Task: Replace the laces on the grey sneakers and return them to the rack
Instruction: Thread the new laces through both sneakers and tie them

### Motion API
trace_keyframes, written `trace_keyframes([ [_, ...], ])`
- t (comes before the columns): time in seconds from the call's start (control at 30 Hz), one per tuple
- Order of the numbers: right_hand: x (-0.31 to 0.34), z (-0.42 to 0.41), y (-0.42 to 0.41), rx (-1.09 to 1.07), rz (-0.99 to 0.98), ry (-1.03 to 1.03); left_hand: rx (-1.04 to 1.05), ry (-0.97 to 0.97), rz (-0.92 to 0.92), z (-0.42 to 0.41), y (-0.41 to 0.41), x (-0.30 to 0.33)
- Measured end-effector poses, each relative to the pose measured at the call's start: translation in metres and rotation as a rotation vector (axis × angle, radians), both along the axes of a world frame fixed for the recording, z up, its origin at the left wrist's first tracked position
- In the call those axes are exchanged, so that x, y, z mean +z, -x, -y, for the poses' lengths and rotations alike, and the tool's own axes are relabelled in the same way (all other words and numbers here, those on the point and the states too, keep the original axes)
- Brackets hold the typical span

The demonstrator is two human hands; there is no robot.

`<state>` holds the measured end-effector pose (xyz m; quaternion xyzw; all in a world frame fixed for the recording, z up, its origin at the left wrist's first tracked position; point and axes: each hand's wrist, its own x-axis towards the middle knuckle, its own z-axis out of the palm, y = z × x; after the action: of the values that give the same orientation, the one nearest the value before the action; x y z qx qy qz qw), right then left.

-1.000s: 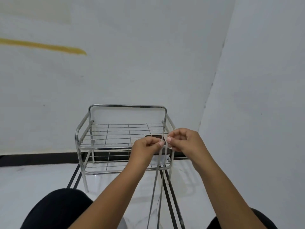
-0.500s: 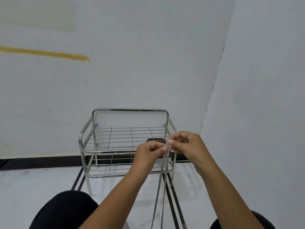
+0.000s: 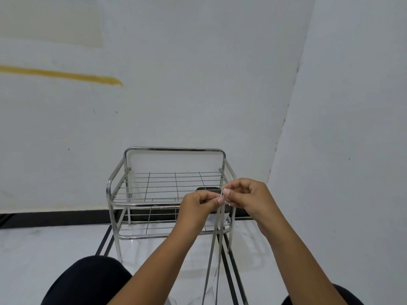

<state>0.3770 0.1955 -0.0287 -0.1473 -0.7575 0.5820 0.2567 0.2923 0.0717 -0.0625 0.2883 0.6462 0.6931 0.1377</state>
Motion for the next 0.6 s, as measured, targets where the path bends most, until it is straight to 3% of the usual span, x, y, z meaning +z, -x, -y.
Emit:
trace_keyframes([
  [0.6, 0.0003, 0.0003, 0.0004, -0.019, -0.003, -0.012, -0.009, 0.021, -0.022, -0.0014, 0.0017, -0.0016],
])
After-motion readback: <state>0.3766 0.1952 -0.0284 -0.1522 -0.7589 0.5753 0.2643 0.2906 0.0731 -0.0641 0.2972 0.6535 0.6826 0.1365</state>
